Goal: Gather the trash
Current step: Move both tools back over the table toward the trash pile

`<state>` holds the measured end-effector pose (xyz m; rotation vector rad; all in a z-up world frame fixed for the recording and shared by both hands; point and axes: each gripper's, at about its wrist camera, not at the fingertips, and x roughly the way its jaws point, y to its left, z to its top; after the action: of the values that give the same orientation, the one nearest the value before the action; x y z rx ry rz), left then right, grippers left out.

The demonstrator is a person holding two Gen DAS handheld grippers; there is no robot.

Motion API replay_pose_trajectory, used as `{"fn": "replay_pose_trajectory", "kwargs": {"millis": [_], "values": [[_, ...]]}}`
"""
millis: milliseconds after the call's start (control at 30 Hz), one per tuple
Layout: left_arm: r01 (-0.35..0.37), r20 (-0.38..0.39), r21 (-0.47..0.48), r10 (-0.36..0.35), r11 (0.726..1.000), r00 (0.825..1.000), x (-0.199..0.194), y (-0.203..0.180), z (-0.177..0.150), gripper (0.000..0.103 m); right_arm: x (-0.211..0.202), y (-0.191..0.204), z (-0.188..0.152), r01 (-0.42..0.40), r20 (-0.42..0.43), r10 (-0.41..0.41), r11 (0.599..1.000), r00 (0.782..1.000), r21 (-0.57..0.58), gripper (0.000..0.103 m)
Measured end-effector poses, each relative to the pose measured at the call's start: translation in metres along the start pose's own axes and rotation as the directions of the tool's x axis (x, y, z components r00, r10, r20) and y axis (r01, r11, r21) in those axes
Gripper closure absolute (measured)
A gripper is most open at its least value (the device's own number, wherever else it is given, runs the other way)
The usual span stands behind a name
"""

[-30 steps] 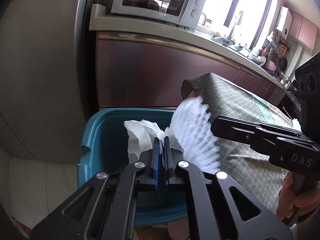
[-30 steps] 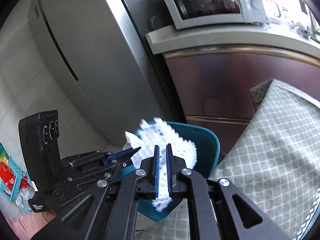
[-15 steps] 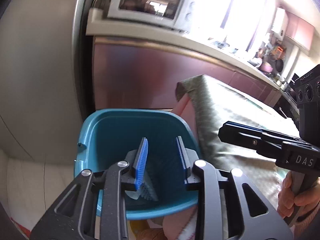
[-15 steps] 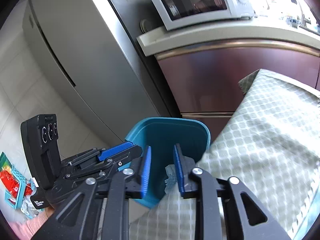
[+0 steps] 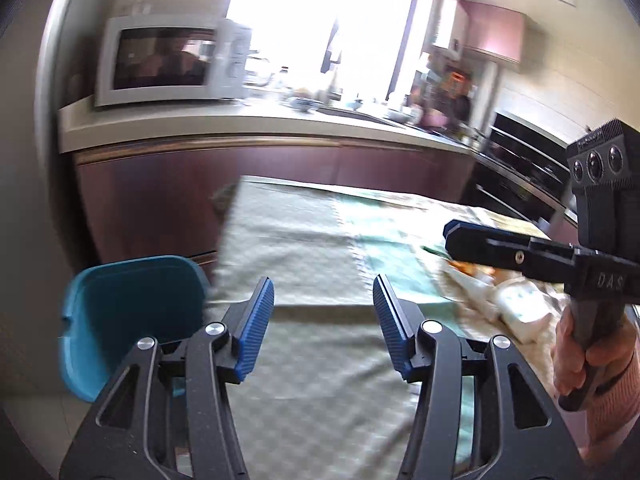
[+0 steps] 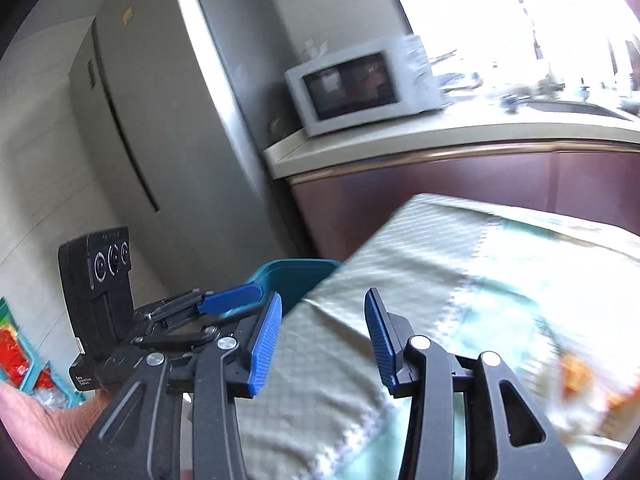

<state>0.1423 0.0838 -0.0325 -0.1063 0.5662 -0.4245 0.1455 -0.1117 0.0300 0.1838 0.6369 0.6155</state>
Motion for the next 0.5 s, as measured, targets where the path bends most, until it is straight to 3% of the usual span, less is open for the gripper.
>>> {"fn": "replay_pose_trajectory", "kwargs": {"millis": [233, 500], "values": [[0.156, -0.073, 0.097, -0.149, 0.983, 0.986, 0.024, -0.087, -0.015, 0.052, -0.078, -0.047, -0.033, 0.157, 0.053, -0.162, 0.983, 0.985, 0.099, 0.060], [0.196, -0.151, 0.124, -0.176, 0.973, 0.973, 0.065, -0.128, -0.017, 0.052, -0.123, -0.098, -0.072, 0.247, 0.045, -0.264, 0.942, 0.964, 0.227, 0.060]]}}
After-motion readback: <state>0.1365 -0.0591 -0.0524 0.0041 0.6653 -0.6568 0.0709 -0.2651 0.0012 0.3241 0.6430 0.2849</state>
